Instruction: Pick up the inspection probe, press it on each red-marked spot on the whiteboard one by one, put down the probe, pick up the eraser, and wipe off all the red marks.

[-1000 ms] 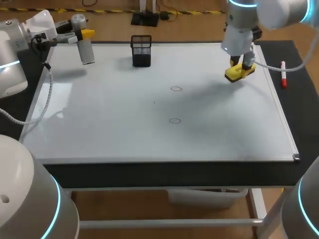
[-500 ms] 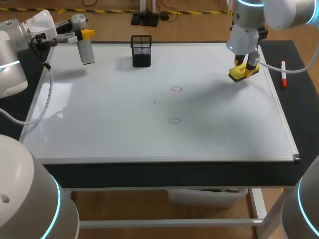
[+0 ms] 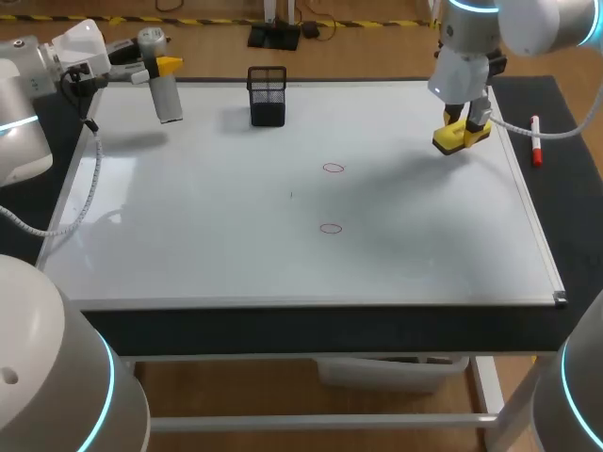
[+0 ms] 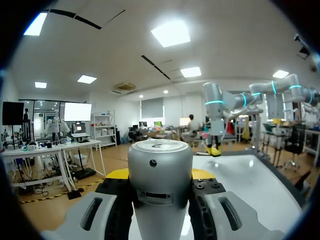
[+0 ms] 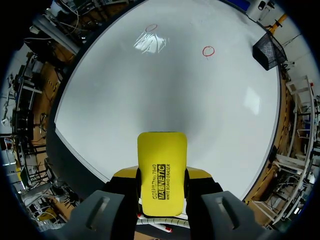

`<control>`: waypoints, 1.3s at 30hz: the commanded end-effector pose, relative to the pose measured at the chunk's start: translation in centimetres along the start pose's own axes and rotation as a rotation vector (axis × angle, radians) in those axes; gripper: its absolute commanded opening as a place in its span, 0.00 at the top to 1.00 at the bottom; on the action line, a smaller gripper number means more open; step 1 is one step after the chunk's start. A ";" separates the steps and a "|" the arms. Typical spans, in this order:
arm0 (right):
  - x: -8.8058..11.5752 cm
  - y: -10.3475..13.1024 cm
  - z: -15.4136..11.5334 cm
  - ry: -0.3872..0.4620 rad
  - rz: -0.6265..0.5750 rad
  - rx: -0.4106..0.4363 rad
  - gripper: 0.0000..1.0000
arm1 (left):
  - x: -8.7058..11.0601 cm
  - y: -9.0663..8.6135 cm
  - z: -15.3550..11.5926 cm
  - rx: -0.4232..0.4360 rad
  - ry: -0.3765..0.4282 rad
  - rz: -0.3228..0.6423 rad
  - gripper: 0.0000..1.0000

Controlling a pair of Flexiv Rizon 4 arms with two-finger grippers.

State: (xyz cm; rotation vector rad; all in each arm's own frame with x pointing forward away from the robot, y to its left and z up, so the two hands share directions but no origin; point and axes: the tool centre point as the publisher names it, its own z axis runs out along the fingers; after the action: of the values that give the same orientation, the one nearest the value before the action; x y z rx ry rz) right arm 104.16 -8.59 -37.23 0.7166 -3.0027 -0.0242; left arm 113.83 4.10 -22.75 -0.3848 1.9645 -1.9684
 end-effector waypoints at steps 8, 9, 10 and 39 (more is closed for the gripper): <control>-0.1 -0.1 -0.1 0.004 -0.001 0.002 1.00 | 4.3 -0.7 2.6 0.027 0.111 -0.002 1.00; -0.1 -0.1 -0.1 0.004 -0.001 0.002 1.00 | 4.8 -0.8 3.0 0.026 0.128 -0.001 1.00; -0.1 -0.1 -0.1 0.004 -0.001 0.002 1.00 | 5.1 -0.9 3.2 0.026 0.137 0.001 1.00; -0.1 -0.1 -0.1 0.004 -0.001 0.002 1.00 | 18.5 -0.6 14.1 0.029 0.556 -0.036 1.00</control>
State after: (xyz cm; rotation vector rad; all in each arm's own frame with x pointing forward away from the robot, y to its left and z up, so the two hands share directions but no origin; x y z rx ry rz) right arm 104.15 -8.59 -37.24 0.7168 -3.0027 -0.0257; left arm 102.29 -15.47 -22.45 0.1206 2.2324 -2.2836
